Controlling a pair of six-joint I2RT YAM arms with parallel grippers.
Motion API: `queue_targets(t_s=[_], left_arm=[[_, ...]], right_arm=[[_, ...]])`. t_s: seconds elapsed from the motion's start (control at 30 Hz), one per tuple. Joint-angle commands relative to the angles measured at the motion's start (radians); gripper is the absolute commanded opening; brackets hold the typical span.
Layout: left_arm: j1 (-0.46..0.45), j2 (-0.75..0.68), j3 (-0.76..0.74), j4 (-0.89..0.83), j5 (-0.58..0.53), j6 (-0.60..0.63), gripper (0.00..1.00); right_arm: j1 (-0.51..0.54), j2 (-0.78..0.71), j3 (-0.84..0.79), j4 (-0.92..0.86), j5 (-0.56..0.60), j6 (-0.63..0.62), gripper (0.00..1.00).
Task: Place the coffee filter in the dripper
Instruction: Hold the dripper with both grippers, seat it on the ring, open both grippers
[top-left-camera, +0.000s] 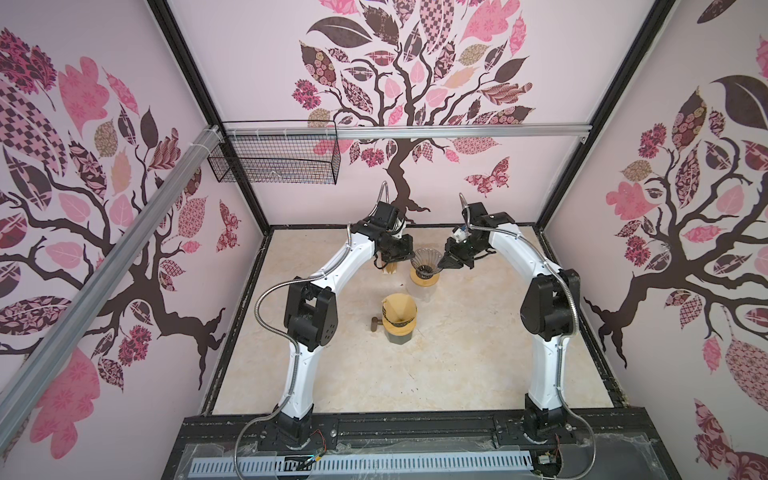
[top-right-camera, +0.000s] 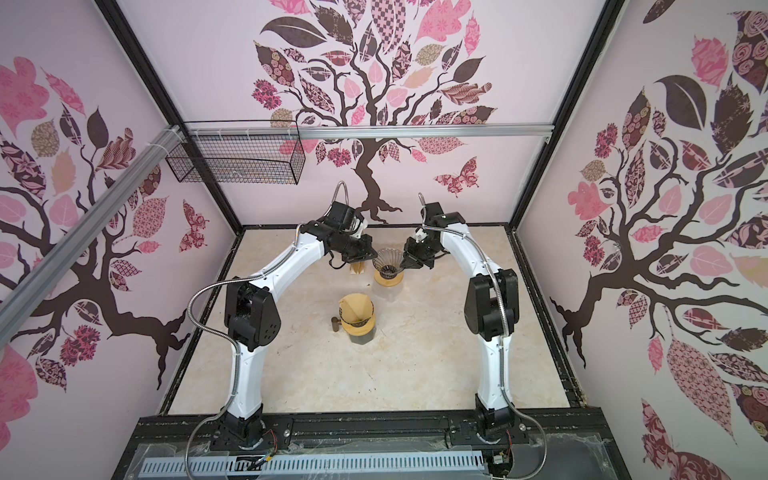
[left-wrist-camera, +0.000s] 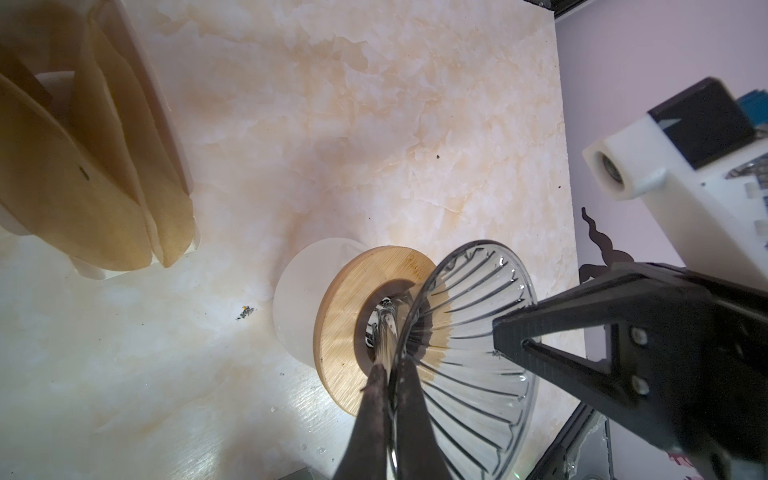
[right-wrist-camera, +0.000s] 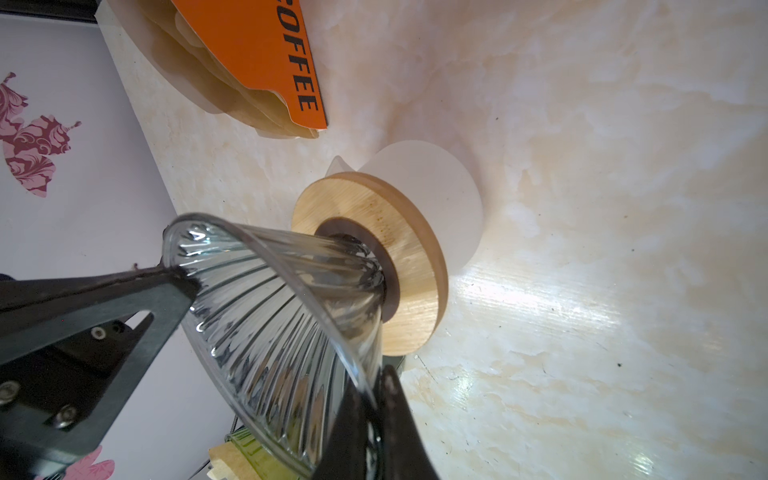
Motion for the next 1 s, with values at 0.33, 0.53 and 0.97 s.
queue_targets(t_s=[0.33,0.53,0.97], left_arm=[[-0.006,0.009,-0.210,0.034,-0.007,-0.019,0.00],[-0.006,-0.002,-0.265,0.055,-0.013,-0.017,0.00],[-0.005,-0.010,-0.346,0.086,-0.007,-0.023,0.00]], right_arm=[[0.020,0.037,-0.058,0.003,0.002,-0.026,0.00],[0.020,0.030,-0.111,0.031,0.002,-0.024,0.00],[0.030,0.012,-0.159,0.079,0.010,-0.002,0.00]])
